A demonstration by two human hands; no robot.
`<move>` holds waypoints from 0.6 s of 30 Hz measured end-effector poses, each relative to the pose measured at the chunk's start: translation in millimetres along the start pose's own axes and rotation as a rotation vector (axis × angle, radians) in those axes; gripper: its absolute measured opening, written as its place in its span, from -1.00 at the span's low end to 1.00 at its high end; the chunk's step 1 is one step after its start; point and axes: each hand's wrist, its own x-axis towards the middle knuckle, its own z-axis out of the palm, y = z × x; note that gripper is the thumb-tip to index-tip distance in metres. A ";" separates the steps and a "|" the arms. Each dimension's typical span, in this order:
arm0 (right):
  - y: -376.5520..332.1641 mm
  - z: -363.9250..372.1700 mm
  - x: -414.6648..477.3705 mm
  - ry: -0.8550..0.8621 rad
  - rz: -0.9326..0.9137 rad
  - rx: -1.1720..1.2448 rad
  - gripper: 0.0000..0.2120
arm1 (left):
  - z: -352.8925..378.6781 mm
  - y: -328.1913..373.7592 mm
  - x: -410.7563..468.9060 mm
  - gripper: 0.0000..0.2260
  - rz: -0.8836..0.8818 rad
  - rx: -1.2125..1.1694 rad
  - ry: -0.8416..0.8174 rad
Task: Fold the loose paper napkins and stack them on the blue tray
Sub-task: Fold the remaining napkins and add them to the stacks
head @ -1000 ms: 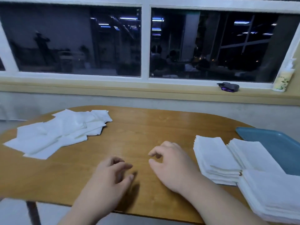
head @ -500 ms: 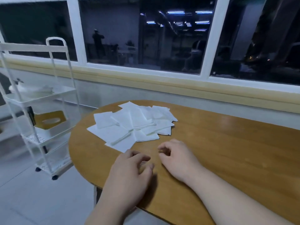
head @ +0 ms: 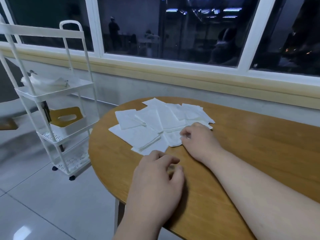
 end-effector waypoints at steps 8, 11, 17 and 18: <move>-0.7 -6.0 -7.9 0.005 -0.077 -0.200 -0.74 | 1.3 5.1 -2.9 -0.81 0.021 0.034 -0.010; 4.7 -12.1 -17.2 -0.001 -0.064 -0.241 -0.73 | 0.0 5.1 -3.8 -0.81 0.020 0.033 -0.020; 22.9 -30.7 -48.0 -0.003 -0.031 -0.254 -0.75 | -0.2 8.5 -6.1 -0.78 0.068 0.169 -0.002; 26.8 -34.3 -55.3 -0.002 -0.027 -0.262 -0.75 | 0.3 10.3 -6.8 -0.77 0.077 0.169 -0.013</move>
